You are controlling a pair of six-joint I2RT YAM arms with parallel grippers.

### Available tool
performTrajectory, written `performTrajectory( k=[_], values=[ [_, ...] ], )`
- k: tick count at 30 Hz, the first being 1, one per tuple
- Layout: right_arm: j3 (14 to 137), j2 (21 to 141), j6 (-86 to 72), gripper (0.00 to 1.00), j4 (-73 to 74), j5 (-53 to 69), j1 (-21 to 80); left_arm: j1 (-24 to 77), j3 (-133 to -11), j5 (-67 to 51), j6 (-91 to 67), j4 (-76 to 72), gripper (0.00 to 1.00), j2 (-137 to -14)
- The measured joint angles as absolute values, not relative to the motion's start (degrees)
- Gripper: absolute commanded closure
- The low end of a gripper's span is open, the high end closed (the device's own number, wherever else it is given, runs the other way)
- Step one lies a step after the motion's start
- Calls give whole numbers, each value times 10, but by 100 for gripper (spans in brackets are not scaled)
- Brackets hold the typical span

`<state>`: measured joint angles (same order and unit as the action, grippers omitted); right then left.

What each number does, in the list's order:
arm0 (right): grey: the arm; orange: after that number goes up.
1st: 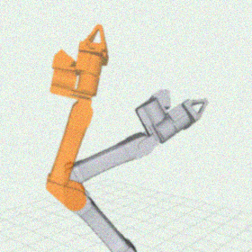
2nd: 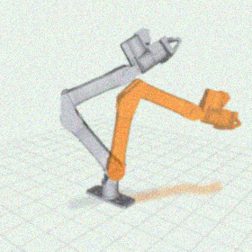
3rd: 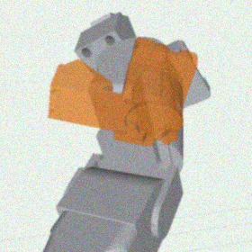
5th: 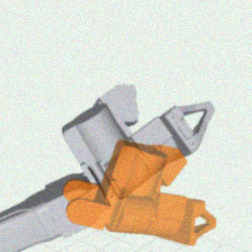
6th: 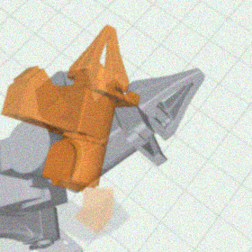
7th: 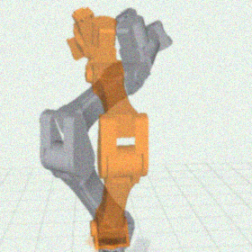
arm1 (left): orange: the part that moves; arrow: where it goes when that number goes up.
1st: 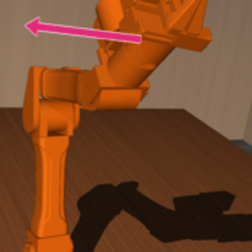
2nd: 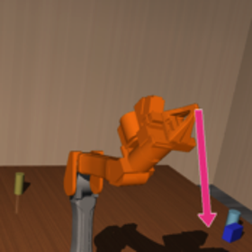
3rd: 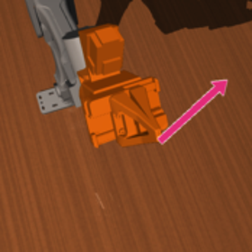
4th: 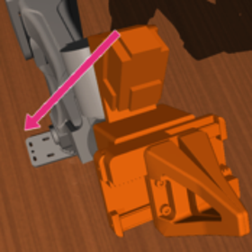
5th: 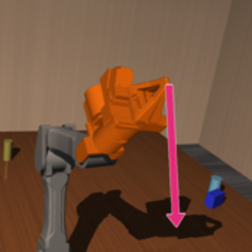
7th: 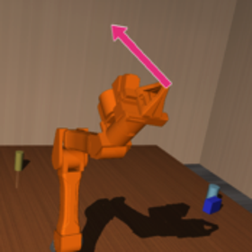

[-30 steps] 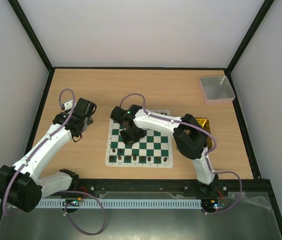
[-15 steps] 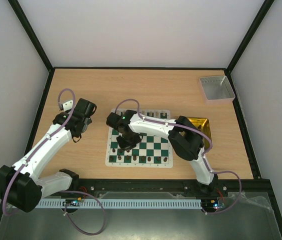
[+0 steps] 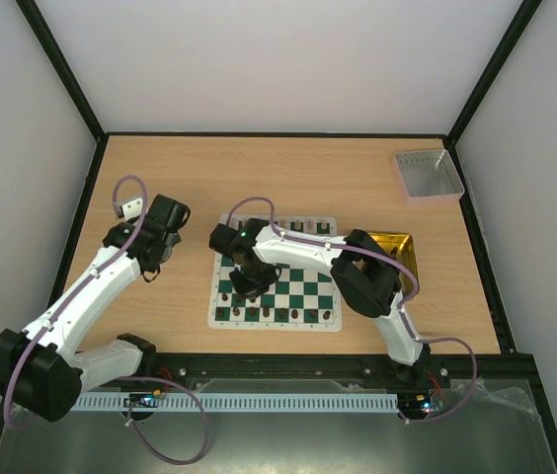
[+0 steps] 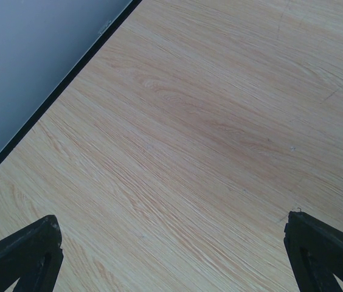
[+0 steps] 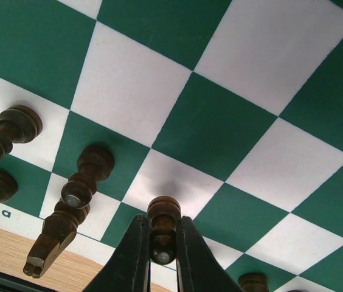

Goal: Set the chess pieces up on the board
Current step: Place the chess piece on the chessboard.

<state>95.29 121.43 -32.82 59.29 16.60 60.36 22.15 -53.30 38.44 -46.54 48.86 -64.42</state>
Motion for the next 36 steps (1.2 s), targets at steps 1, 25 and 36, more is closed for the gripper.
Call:
performTrajectory(
  k=[1, 25, 36],
  values=[
    [953, 1214, -330, 94, 593, 166, 604, 222, -533, 384, -465, 489, 1, -644],
    [945, 1216, -343, 85, 584, 166, 603, 230, -533, 384, -465, 489, 1, -644],
    [944, 1218, -350, 73, 583, 168, 600, 236, -533, 384, -465, 488, 1, -644]
  ],
)
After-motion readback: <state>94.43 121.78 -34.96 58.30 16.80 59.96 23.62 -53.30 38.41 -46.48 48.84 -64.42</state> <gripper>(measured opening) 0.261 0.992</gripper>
